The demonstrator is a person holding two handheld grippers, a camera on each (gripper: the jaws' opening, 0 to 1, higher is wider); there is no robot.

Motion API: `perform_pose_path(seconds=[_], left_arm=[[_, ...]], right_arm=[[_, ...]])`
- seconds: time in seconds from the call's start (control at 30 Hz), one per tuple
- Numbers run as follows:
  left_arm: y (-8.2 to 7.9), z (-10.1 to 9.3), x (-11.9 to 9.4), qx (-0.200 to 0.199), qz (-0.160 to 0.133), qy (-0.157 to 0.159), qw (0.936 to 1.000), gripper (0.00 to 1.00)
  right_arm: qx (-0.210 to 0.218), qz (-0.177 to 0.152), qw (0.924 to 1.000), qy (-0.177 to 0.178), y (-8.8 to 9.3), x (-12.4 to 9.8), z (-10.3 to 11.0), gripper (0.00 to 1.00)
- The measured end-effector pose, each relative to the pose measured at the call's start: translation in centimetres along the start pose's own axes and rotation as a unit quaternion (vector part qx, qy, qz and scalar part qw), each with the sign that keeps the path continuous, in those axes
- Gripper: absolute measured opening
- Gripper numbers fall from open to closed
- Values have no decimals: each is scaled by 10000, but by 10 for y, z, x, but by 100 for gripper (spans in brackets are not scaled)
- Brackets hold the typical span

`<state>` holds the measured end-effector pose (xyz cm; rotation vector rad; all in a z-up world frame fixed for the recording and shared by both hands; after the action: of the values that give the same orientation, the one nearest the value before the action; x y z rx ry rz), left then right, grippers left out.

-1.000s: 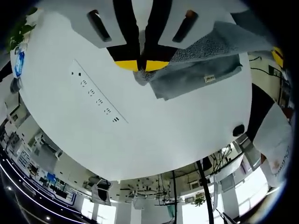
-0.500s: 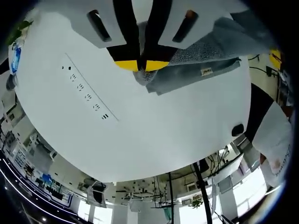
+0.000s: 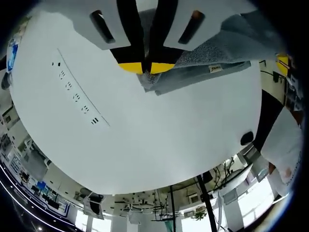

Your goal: Fold the towel on the table until its edges align and the towel forms a compact rectangular stack.

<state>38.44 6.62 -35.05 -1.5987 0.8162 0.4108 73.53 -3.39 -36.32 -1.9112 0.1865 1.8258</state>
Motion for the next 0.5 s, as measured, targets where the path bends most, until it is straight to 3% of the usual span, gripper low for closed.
perform_pose_path(seconds=[0.5], left_arm=[[16,18,9,-199,252,-88,9994,2]], right_arm=[[-49,103,9998,-137,-13,27,10,1]])
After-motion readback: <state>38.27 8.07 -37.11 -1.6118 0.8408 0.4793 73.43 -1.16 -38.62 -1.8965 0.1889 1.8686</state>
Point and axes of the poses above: the point that each gripper's makers call its tool centre point, and the gripper's own axes: x roughly forward along the fingers, z roughly to its left, y roughly out of its underside, the point moved 9 cm from there along -x, roughly backward along the fingers, and after that the axes turned 15 degrees about z, right-handed, at the moved point
